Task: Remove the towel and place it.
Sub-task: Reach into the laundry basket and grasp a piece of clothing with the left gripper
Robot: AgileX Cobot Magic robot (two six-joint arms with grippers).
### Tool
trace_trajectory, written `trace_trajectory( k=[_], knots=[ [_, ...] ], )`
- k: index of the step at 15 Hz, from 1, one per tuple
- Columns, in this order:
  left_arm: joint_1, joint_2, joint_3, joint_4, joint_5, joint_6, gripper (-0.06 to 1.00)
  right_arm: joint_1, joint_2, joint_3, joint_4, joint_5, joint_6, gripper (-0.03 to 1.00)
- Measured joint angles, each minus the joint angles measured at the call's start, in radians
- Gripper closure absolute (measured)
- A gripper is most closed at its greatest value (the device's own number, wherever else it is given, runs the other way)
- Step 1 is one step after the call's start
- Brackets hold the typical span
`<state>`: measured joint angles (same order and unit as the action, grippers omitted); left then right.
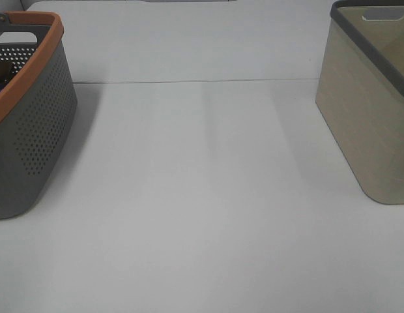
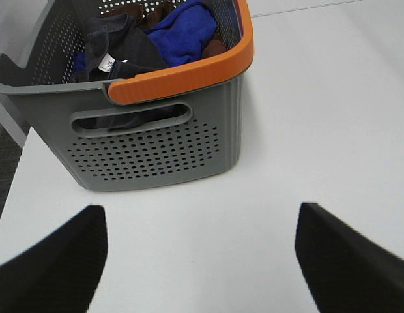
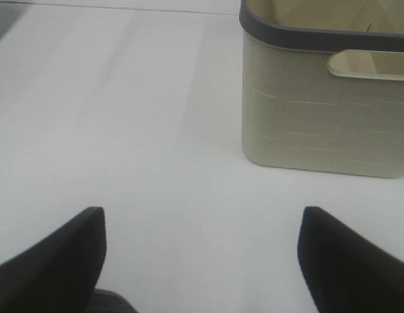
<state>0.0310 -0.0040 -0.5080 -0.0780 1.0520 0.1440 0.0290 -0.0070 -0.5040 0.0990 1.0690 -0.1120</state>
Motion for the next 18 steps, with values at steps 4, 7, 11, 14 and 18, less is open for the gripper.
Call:
trace_trajectory(
  k=[4,7,11,14,18],
  knots=[
    [0.0,0.0,0.0,0.0,0.0,0.0,0.19,0.0,0.0,0.0,0.0,0.0,0.0,0.2],
    [0.0,0.0,0.0,0.0,0.0,0.0,0.19,0.0,0.0,0.0,0.0,0.0,0.0,0.2],
    [0.0,0.0,0.0,0.0,0.0,0.0,0.19,0.0,0.0,0.0,0.0,0.0,0.0,0.2],
    [0.0,0.0,0.0,0.0,0.0,0.0,0.19,0.0,0.0,0.0,0.0,0.0,0.0,0.2],
    [0.0,0.0,0.0,0.0,0.0,0.0,0.19,0.0,0.0,0.0,0.0,0.0,0.0,0.2]
  ],
)
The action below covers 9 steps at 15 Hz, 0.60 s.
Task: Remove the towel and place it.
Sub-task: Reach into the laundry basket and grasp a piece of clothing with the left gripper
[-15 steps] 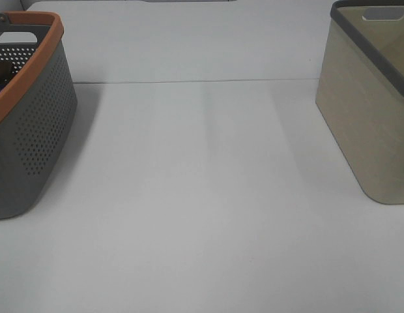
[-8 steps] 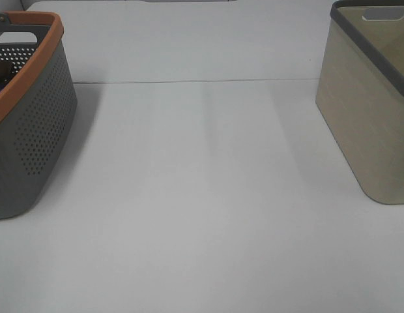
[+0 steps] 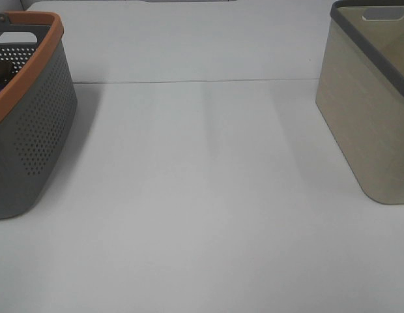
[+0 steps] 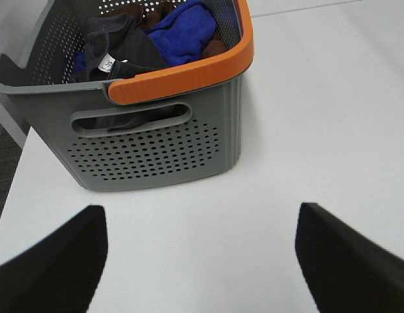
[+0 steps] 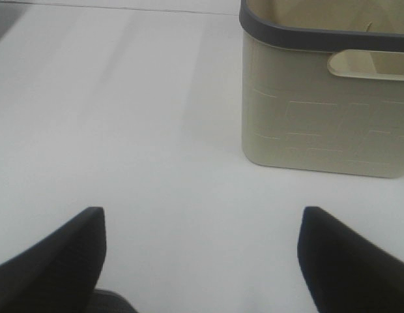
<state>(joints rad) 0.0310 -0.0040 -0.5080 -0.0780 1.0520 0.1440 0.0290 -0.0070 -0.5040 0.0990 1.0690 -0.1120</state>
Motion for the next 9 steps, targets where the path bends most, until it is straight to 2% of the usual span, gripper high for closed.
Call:
trace_trajectory(
  k=[9],
  knots=[
    [0.0,0.0,0.0,0.0,0.0,0.0,0.19,0.0,0.0,0.0,0.0,0.0,0.0,0.2]
  ],
)
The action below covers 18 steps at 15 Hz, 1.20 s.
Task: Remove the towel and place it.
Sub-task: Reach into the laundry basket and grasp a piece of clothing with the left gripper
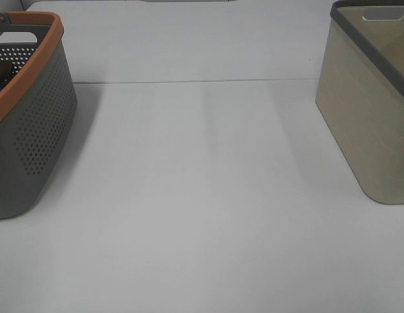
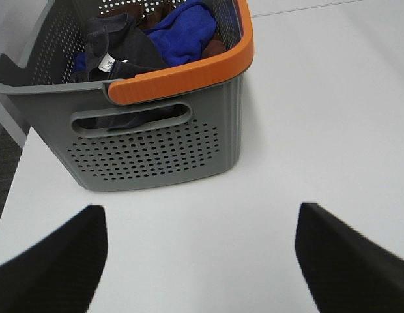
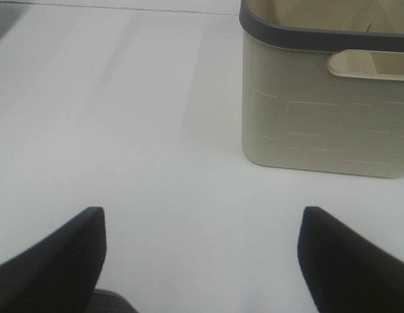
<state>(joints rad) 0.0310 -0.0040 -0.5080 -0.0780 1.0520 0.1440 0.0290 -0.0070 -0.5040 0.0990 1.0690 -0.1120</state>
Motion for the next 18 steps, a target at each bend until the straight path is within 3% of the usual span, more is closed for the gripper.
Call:
trace_trajectory(
  k=[18],
  knots=[
    [0.0,0.0,0.0,0.0,0.0,0.0,0.19,0.0,0.0,0.0,0.0,0.0,0.0,0.2]
  ],
)
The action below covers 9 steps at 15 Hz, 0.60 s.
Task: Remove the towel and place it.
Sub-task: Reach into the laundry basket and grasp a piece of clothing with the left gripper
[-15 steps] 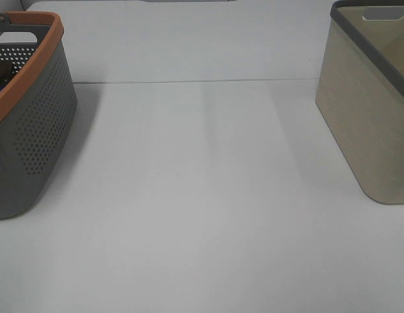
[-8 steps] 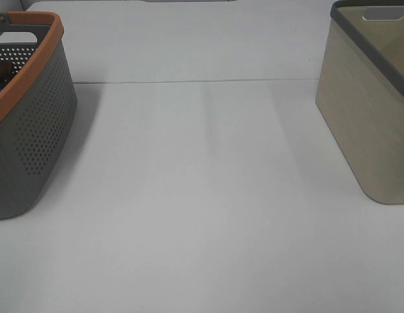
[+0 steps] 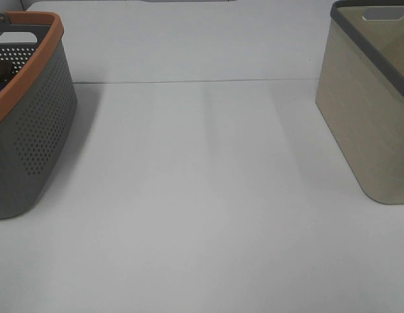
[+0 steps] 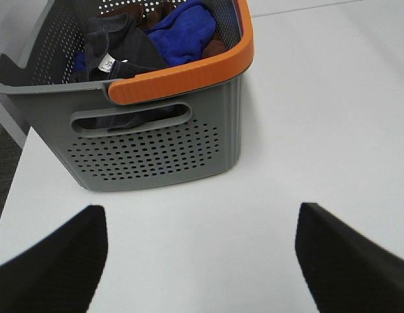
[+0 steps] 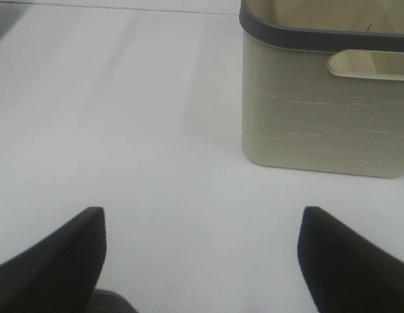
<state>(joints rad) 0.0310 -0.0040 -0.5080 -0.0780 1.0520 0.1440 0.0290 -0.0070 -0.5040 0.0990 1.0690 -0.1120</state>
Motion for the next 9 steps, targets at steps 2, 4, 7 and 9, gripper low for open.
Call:
trace_trajectory(
  k=[2,4,7,9],
  knots=[
    [0.0,0.0,0.0,0.0,0.0,0.0,0.19,0.0,0.0,0.0,0.0,0.0,0.0,0.2],
    [0.0,0.0,0.0,0.0,0.0,0.0,0.19,0.0,0.0,0.0,0.0,0.0,0.0,0.2],
    [0.0,0.0,0.0,0.0,0.0,0.0,0.19,0.0,0.0,0.0,0.0,0.0,0.0,0.2],
    [0.0,0.0,0.0,0.0,0.0,0.0,0.19,0.0,0.0,0.0,0.0,0.0,0.0,0.2]
  ],
)
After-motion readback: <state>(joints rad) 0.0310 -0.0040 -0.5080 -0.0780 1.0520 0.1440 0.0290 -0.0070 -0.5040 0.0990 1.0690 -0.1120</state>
